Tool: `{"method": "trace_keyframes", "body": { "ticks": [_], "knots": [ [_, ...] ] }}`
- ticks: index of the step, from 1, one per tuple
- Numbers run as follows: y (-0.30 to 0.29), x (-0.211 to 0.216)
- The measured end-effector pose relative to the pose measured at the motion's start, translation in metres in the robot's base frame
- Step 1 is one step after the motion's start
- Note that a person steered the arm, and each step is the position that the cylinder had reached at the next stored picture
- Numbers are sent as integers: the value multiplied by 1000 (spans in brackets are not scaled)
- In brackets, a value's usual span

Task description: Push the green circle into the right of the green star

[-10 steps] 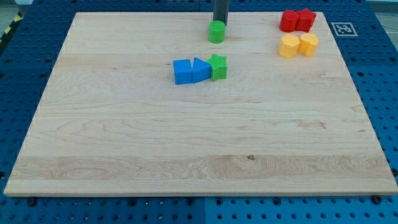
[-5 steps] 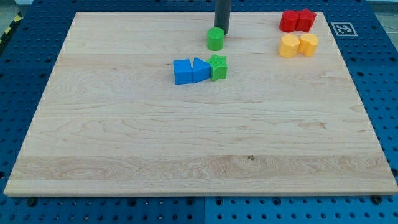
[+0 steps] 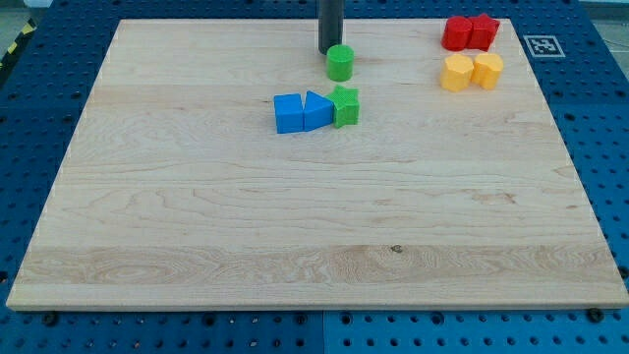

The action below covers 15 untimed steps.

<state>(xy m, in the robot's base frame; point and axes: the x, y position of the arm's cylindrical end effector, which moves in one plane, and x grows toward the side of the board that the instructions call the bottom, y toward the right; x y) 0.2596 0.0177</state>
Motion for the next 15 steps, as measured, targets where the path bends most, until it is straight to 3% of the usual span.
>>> {"method": "trace_keyframes", "body": {
  "ticks": [7, 11, 15],
  "knots": [
    [5, 30],
    [38, 38],
    [56, 79]
  ]
}}
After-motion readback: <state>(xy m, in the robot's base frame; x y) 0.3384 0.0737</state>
